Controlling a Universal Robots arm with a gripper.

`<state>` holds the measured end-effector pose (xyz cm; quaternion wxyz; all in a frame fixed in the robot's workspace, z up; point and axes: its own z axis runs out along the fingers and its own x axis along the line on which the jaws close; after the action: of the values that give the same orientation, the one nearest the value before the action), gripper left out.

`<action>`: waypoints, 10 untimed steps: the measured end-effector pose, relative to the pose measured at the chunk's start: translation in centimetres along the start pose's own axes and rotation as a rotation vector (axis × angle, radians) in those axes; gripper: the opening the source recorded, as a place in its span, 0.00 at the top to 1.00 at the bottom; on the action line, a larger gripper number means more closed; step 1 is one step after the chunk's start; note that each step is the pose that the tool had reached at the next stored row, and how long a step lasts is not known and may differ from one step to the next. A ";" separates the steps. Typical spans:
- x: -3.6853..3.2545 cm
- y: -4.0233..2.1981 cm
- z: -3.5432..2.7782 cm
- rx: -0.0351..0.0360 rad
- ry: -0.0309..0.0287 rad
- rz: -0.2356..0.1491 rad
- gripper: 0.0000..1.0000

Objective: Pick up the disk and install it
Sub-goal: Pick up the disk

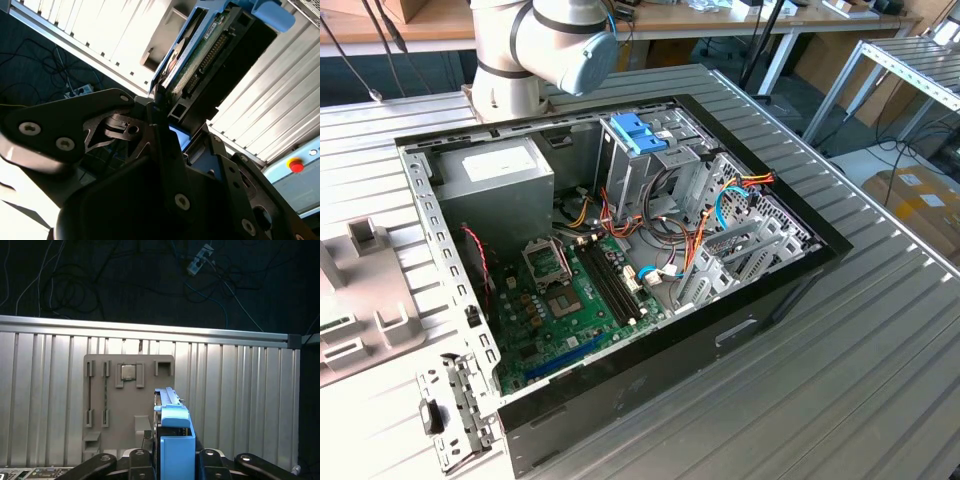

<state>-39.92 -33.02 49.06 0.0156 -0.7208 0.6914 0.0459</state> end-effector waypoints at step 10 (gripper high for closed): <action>0.11 -0.17 -0.01 0.0000 0.0000 0.000 0.63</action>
<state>-39.74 -33.12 49.05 0.0156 -0.7208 0.6915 0.0459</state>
